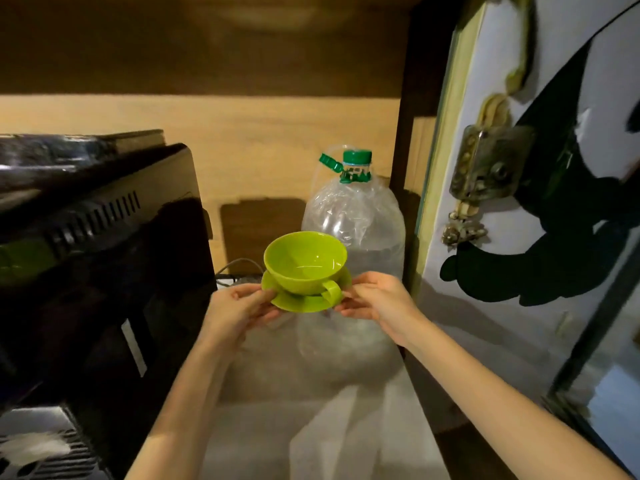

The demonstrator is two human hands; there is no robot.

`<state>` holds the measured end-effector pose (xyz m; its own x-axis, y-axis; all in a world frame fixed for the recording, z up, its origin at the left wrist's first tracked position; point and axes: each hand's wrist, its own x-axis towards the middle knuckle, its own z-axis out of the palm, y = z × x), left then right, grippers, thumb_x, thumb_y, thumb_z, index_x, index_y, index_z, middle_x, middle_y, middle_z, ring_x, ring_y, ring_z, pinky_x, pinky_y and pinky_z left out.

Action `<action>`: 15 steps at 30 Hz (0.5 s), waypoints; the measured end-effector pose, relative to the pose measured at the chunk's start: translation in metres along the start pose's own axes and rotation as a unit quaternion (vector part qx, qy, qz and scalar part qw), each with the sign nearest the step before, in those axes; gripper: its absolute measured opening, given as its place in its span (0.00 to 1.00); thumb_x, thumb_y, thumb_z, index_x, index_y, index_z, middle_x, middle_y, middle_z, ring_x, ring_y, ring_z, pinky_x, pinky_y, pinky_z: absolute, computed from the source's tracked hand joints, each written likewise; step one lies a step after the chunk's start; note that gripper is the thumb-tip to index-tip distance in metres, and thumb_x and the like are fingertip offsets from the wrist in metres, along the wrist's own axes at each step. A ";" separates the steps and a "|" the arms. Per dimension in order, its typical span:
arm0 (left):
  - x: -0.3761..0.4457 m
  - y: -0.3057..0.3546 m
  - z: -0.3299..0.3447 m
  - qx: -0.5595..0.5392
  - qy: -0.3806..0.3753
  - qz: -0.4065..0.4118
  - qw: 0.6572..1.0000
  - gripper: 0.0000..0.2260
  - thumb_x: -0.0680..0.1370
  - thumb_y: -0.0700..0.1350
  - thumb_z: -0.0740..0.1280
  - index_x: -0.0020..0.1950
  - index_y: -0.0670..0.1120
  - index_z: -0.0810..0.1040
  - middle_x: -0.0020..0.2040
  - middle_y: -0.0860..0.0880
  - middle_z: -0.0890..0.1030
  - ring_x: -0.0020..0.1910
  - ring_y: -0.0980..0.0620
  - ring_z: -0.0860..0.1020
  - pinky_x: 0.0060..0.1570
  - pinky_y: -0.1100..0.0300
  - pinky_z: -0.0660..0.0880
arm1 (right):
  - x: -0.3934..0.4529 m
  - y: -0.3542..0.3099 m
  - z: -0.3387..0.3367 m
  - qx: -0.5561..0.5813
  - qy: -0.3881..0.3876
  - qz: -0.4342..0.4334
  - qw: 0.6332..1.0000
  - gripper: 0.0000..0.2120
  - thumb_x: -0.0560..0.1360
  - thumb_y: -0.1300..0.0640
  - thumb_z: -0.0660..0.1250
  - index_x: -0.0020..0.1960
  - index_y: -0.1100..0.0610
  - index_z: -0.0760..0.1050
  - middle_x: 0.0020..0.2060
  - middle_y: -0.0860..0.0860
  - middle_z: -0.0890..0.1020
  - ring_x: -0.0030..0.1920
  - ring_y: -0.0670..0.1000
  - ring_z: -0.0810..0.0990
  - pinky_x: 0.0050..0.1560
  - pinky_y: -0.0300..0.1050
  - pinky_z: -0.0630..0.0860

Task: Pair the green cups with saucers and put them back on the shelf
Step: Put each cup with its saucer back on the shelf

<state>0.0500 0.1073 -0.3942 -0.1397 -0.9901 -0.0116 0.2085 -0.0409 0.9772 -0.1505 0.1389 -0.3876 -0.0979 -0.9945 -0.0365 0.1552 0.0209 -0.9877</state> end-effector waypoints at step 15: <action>0.006 0.197 0.063 -0.088 -0.061 0.076 0.991 0.05 0.74 0.33 0.63 0.40 0.32 0.75 0.24 0.40 0.81 0.23 0.49 0.81 0.22 0.67 0.76 | -0.009 -0.196 0.020 0.079 0.044 -0.189 0.978 0.04 0.72 0.70 0.62 0.39 0.67 0.75 0.21 0.54 0.81 0.22 0.48 0.80 0.24 0.35 0.77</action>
<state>0.0288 0.1020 -0.1884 -0.2073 -0.9635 0.1696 0.4004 0.0746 0.9133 -0.1605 0.1417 -0.1906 -0.2615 -0.9153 0.3062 0.2412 -0.3692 -0.8975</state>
